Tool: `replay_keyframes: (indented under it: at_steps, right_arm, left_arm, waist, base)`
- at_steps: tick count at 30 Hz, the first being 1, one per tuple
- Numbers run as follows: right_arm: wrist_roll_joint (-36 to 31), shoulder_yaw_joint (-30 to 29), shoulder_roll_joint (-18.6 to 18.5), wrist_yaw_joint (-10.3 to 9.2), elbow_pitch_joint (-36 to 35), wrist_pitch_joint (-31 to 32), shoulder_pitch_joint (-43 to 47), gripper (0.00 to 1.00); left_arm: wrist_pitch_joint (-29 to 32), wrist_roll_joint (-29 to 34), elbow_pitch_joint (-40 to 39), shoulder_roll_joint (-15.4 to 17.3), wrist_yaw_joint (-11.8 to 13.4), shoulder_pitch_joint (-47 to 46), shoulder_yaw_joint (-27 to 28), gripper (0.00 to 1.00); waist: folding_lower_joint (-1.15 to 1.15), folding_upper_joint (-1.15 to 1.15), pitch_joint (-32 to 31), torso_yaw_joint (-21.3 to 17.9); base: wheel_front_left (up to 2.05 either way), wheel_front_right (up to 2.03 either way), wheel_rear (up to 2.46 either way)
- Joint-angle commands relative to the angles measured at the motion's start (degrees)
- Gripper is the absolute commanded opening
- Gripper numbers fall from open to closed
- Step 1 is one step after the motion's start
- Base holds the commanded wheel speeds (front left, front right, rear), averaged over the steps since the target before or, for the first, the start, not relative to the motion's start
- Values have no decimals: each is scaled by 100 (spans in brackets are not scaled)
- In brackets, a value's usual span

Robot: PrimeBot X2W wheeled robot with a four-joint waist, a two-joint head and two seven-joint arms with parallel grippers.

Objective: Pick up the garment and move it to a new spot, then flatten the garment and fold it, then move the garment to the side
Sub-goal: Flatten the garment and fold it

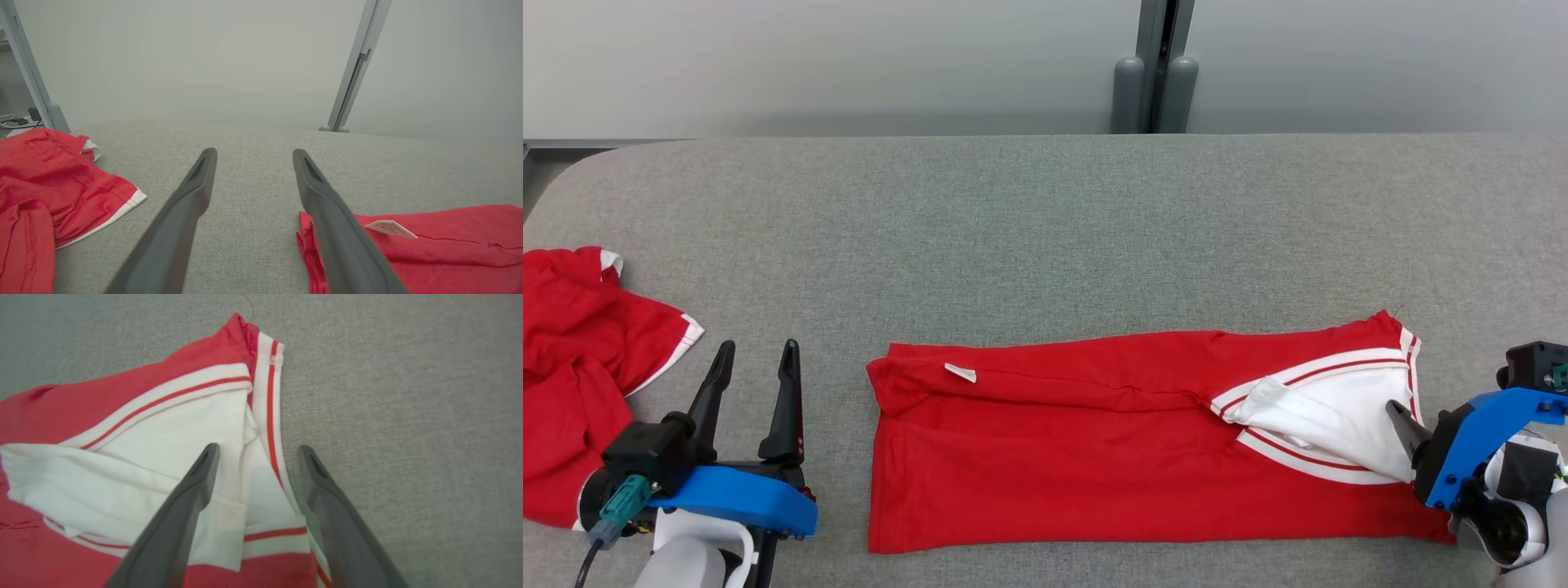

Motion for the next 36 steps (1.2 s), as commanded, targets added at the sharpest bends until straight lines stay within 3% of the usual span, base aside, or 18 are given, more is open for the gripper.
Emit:
replay_keyframes:
  at_steps: [1,9,10,12,23,31,36]
  right_arm:
    - [-124,3,-4,1,181,80,-127,100]
    - [-189,93,113,1,782,310,-244,100]
    - [-165,127,133,1,810,289,-260,51]
    - [-102,212,132,3,835,230,-280,0]
    - [148,266,-316,0,418,-117,-194,0]
    - [-107,-431,-817,0,-458,-83,284,0]
    - [-215,-932,-906,0,-970,74,596,0]
  left_arm:
    - [-26,54,29,-24,-36,-101,33,100]
    - [-26,130,127,-88,-98,-217,20,100]
    - [-26,137,134,-90,-106,-212,29,100]
    - [-27,146,146,-84,-126,-201,49,100]
    - [-27,176,102,-93,-153,-82,151,100]
    - [-28,210,79,-113,-168,-34,175,100]
    - [-27,251,75,-114,-182,2,155,100]
  waist:
    - [-1,0,21,24]
    - [-1,0,40,74]
    - [-1,0,42,71]
    - [-1,0,44,59]
    - [-1,0,17,-22]
    - [-1,0,-21,-102]
    - [-1,0,-82,-134]
  base:
    - [0,0,0]
    - [0,0,0]
    - [0,0,0]
    - [0,0,0]
    - [0,0,0]
    - [0,0,0]
    - [0,0,0]
